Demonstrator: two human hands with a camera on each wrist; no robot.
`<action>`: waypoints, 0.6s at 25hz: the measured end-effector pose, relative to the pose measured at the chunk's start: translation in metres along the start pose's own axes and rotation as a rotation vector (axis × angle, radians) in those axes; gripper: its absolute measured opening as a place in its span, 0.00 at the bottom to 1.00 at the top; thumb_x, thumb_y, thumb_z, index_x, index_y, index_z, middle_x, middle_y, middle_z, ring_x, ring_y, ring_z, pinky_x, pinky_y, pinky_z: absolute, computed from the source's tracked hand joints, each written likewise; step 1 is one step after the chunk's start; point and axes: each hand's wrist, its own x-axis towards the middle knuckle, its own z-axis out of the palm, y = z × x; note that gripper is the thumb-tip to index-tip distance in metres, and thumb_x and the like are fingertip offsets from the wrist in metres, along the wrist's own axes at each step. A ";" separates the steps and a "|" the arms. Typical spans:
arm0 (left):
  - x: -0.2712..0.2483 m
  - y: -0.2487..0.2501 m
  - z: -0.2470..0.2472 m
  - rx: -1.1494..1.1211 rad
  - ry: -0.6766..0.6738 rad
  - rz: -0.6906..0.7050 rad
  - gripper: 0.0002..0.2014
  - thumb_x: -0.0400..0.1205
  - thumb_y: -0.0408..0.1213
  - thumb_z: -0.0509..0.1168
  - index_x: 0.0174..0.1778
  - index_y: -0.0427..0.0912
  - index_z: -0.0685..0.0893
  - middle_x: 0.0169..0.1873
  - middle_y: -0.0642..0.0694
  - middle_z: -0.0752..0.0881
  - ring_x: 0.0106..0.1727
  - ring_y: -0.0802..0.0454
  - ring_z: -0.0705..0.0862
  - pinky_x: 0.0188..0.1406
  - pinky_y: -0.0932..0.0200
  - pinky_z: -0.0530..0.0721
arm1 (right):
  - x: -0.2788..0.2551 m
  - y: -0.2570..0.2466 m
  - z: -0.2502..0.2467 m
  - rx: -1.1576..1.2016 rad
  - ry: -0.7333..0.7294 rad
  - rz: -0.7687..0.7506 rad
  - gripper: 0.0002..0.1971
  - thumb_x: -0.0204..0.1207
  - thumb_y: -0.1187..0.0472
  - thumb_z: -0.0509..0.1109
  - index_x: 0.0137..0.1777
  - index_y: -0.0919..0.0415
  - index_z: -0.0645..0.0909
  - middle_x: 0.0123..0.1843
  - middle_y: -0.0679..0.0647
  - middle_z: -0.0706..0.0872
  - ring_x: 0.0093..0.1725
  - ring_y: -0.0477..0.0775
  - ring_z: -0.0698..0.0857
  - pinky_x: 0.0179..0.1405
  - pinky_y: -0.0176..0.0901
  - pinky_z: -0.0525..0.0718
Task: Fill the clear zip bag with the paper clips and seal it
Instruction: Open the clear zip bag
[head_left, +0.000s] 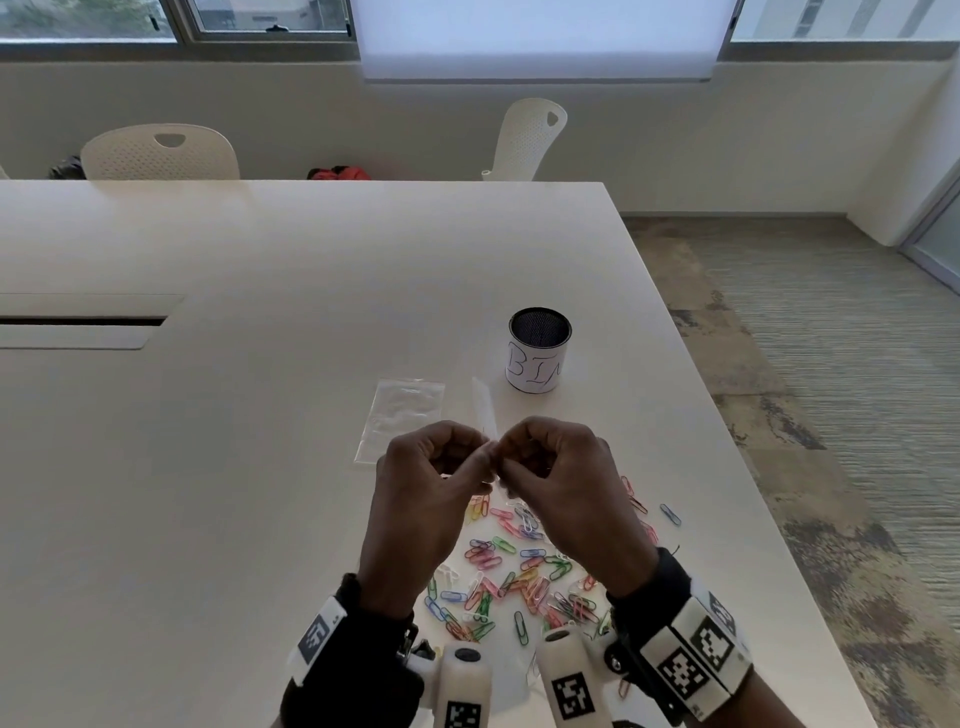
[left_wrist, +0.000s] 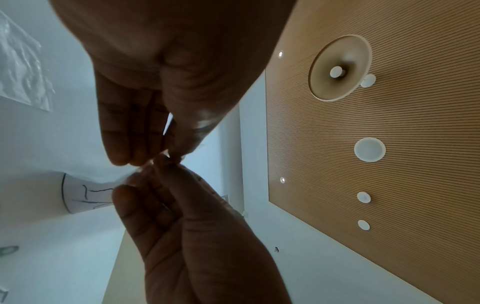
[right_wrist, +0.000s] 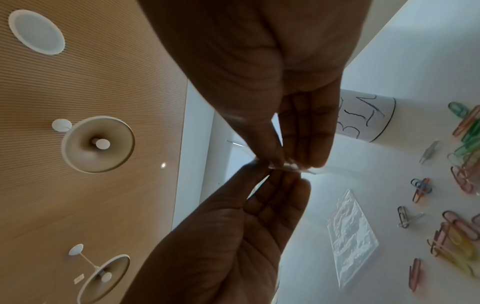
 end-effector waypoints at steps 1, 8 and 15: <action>0.001 -0.001 0.001 0.014 0.022 0.007 0.02 0.85 0.34 0.78 0.49 0.46 0.96 0.39 0.50 0.98 0.42 0.54 0.98 0.50 0.50 0.98 | 0.002 0.001 0.001 -0.018 0.008 -0.004 0.01 0.80 0.62 0.79 0.47 0.58 0.90 0.35 0.47 0.92 0.34 0.39 0.91 0.36 0.29 0.88; 0.004 -0.004 0.001 0.058 0.088 0.034 0.03 0.82 0.30 0.80 0.47 0.42 0.97 0.36 0.50 0.98 0.36 0.56 0.97 0.43 0.57 0.98 | 0.005 0.007 0.001 0.150 0.005 0.095 0.03 0.80 0.64 0.79 0.46 0.62 0.88 0.37 0.58 0.94 0.37 0.52 0.95 0.46 0.51 0.96; -0.001 0.001 0.001 0.311 0.006 0.114 0.04 0.85 0.34 0.77 0.53 0.48 0.92 0.37 0.59 0.93 0.43 0.68 0.93 0.39 0.76 0.88 | 0.004 0.005 0.003 -0.092 -0.002 -0.034 0.08 0.80 0.59 0.78 0.57 0.51 0.85 0.49 0.43 0.90 0.45 0.39 0.90 0.43 0.29 0.90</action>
